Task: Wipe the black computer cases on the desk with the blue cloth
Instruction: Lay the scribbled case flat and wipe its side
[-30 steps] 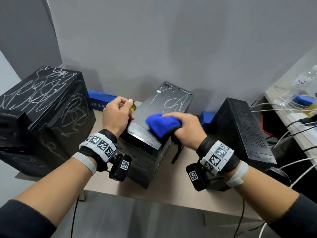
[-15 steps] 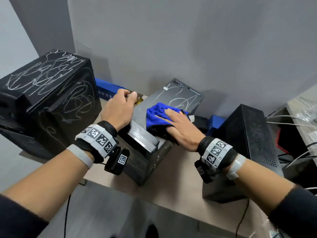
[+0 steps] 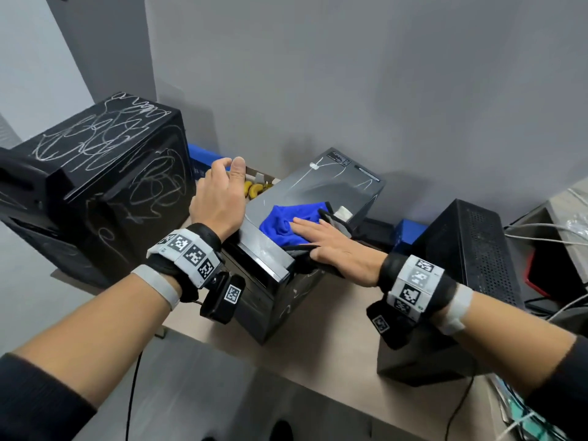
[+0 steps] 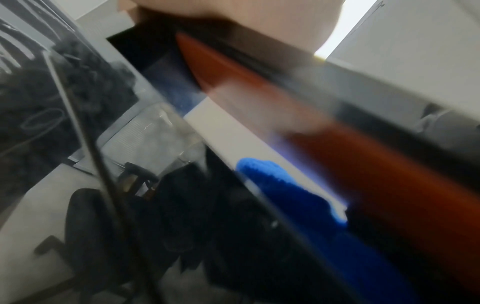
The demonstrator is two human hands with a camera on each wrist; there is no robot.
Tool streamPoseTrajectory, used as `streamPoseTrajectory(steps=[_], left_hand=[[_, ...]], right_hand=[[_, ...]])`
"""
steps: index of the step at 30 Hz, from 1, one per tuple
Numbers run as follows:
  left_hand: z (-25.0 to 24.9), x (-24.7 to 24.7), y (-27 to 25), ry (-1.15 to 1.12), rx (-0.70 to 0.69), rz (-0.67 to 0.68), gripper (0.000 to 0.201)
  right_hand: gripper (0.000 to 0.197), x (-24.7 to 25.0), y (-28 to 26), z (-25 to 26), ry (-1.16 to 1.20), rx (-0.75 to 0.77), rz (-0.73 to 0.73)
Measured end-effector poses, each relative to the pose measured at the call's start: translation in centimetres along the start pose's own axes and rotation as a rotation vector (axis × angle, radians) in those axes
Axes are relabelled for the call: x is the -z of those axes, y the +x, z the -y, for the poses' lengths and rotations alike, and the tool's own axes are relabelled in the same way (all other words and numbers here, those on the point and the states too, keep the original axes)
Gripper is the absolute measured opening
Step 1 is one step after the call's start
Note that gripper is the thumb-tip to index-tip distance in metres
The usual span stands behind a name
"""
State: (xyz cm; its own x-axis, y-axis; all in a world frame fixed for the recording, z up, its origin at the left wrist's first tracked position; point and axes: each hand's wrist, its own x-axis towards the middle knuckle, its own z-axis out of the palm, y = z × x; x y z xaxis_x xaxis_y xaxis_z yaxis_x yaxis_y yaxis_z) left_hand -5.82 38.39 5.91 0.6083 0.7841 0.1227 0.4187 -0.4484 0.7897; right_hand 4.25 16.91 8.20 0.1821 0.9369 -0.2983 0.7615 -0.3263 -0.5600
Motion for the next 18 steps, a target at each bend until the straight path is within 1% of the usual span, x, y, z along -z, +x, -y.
streamPoseTrajectory(steps=[2,5,8,10,11,12,14,15,17,18], left_hand=[[-0.1,0.0,0.0,-0.019,0.025,-0.009,0.065],[-0.3,-0.2,0.3,-0.032,0.051,-0.017,0.068],[0.0,-0.3,0.4,-0.049,0.057,-0.065,0.067],[0.1,-0.3,0.5,-0.047,0.065,-0.079,0.068],[0.1,-0.4,0.6,-0.038,0.069,-0.079,0.069],[0.0,-0.5,0.6,-0.028,0.072,-0.074,0.070],[-0.1,-0.5,0.5,-0.011,0.072,-0.055,0.072],[0.0,-0.5,0.4,-0.008,0.071,-0.044,0.073],[0.0,-0.3,0.3,-0.008,0.071,-0.025,0.077],[0.0,-0.3,0.3,-0.003,0.075,-0.019,0.079]], right_hand=[[0.071,0.7,0.5,-0.2,-0.026,0.006,0.051],[0.076,1.3,4.5,1.1,-0.128,0.012,0.130],[0.090,1.4,8.5,2.0,-0.158,0.002,0.122],[0.097,1.4,9.9,1.6,-0.176,0.032,0.111],[0.095,1.6,10.2,1.5,-0.175,0.048,0.110],[0.090,1.9,10.5,1.0,-0.167,0.046,0.107],[0.070,3.1,10.9,-0.2,-0.193,0.027,0.082],[0.061,4.0,10.9,-1.0,-0.234,0.003,0.038],[0.055,6.4,10.4,-3.5,-0.279,-0.105,-0.074],[0.055,7.7,9.9,-4.6,-0.261,-0.202,-0.122]])
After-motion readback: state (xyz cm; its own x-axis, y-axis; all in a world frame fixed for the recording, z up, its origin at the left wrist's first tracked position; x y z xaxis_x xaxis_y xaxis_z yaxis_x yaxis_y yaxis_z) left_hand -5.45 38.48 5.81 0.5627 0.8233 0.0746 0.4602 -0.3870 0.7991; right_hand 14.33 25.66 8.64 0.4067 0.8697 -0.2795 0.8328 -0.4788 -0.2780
